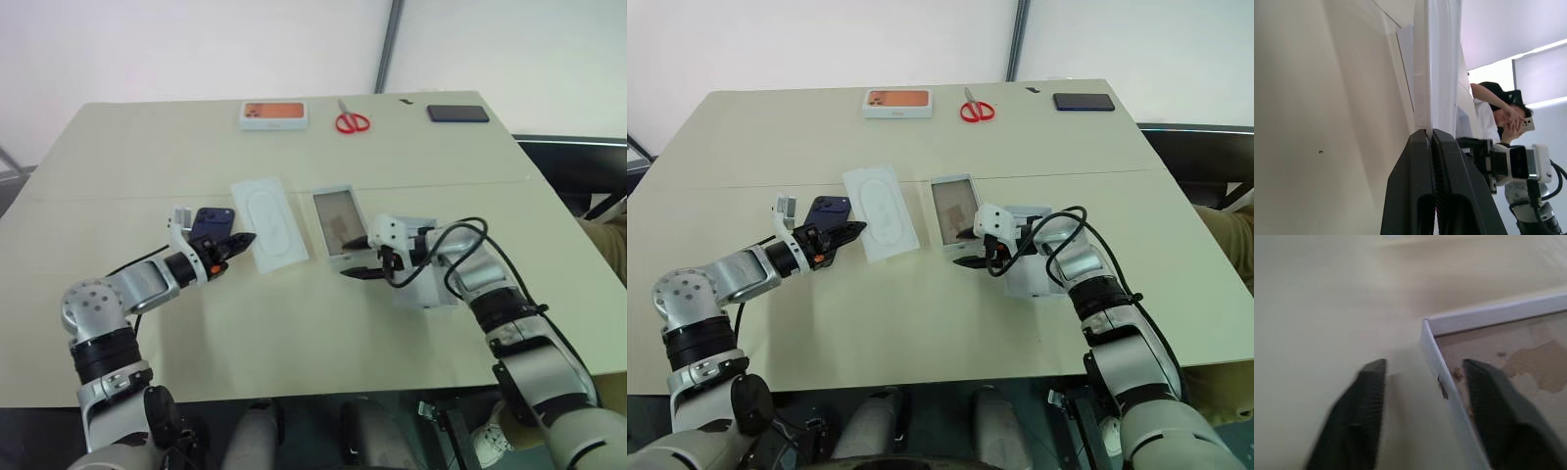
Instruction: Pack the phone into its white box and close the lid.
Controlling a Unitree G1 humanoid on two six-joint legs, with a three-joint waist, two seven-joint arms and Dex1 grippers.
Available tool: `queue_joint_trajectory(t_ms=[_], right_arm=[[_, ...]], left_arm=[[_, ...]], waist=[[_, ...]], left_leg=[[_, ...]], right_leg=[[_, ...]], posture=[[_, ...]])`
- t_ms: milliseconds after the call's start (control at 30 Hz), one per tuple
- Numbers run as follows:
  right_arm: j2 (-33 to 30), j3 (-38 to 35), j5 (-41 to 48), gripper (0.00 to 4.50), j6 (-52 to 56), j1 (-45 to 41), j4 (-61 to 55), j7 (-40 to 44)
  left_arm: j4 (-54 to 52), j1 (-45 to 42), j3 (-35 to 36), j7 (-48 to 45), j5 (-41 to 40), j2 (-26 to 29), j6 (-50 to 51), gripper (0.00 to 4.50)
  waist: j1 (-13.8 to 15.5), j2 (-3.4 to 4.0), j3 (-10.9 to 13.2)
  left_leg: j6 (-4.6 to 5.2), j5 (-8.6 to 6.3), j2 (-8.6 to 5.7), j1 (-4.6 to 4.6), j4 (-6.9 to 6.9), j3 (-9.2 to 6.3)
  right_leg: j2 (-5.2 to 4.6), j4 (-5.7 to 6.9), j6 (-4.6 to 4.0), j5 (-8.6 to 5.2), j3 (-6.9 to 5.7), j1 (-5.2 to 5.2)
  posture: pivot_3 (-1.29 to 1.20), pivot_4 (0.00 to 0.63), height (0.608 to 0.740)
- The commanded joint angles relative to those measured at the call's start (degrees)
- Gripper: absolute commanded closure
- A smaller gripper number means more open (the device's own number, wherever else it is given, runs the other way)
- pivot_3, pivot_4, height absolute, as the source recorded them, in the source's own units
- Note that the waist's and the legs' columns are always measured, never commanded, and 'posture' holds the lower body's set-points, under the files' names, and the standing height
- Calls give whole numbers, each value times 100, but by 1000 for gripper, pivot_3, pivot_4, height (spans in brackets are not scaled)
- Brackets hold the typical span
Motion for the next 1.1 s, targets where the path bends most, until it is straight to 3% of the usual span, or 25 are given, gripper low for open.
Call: queue_joint_trajectory(t_ms=[33,67,267,433,600,700,867,1100], right_arm=[[80,-40,-51,4164,-146,-114,202,51],[95,-44,-6,4485,-77,-107,111,121],[299,0,403,4485,731,379,-1383,316],[419,164,406,4485,1532,1074,-2886,-32],[552,337,381,4485,2025,1638,-3629,-439],[640,259,490,3566,2262,1644,-3785,-614],[439,30,490,983,2184,1501,-3880,-803],[-745,-426,925,983,2225,1767,-4209,-70]], left_arm=[[-310,55,116,110,-238,-18,-125,4500],[-335,65,129,141,-281,-15,-122,4500],[-296,-107,242,372,-752,-40,-159,4500],[-54,-334,326,692,-1311,34,-190,4500],[28,-385,117,1000,-1764,14,-163,4500],[-75,-305,-65,1083,-1824,-6,-224,4500],[-125,-160,-327,997,-1890,64,-275,4500],[-124,27,-717,536,-1916,386,-91,4500]], waist=[[8,-1,0],[7,-1,0],[3,-3,2],[8,-3,3],[22,-3,2],[21,-3,3],[20,-4,3],[39,-6,4]], left_leg=[[-1,0,0,0,0,0],[-2,0,0,0,0,-1],[-7,0,0,-1,-1,-5],[-17,3,1,-8,-1,-21],[-21,4,-1,-8,-2,-21],[-22,5,-2,-9,-1,-20],[-22,5,-2,-10,-4,-19],[-21,5,-4,-17,-2,-21]], right_leg=[[0,0,0,0,0,0],[0,0,0,0,0,1],[0,0,0,0,-1,-1],[1,2,0,0,-8,-7],[0,1,0,0,-10,-6],[0,1,0,0,-9,-6],[1,0,0,0,-9,-9],[0,-7,-1,-1,-13,-8]], posture=[[0,150,740],[0,150,740],[0,150,740],[0,150,740],[0,150,740],[0,150,740],[0,150,740],[0,150,740]])
